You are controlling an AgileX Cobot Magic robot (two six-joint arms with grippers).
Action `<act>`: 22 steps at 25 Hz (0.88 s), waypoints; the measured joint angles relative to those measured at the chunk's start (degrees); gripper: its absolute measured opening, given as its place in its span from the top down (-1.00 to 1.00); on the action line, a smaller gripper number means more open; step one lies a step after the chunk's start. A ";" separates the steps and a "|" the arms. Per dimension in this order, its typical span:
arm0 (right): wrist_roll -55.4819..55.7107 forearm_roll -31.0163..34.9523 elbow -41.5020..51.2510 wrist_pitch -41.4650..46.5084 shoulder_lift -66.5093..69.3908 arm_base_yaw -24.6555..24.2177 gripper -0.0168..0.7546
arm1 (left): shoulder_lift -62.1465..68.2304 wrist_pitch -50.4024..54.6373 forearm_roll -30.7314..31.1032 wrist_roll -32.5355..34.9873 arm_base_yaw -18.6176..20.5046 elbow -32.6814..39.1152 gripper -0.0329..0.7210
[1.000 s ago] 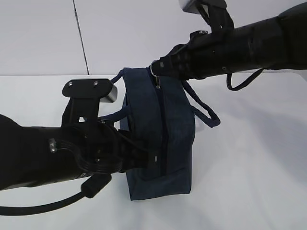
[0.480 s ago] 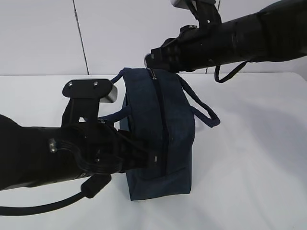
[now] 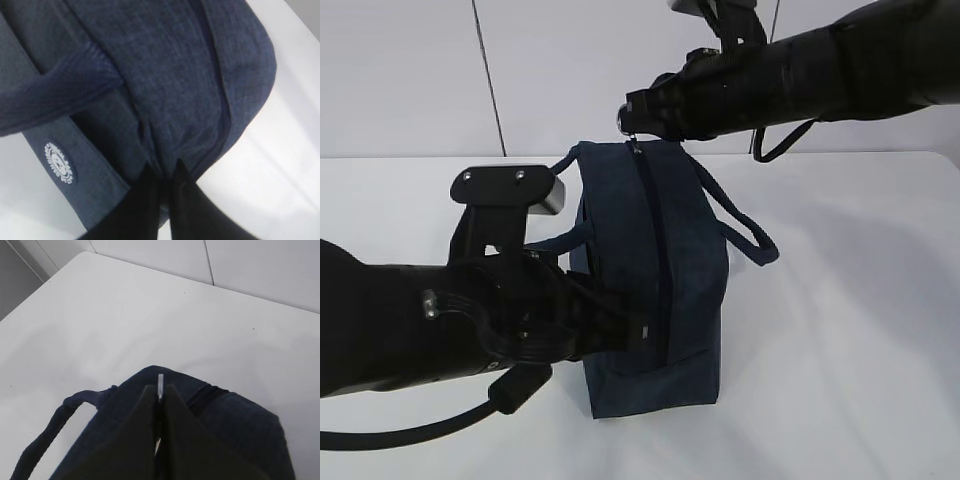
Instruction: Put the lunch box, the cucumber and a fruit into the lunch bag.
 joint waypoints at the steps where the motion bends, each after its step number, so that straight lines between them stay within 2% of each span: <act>1: 0.05 0.03 -0.04 0.00 0.32 -0.29 0.99 | 0.00 0.00 0.00 0.00 0.00 0.00 0.91; 11: 0.15 0.96 -1.23 1.74 3.03 -2.79 0.99 | 0.00 0.00 0.00 0.00 0.00 0.00 0.91; 22: 2.39 0.52 -9.60 3.17 7.78 -2.81 0.99 | 0.00 0.00 0.00 0.00 0.00 0.00 0.91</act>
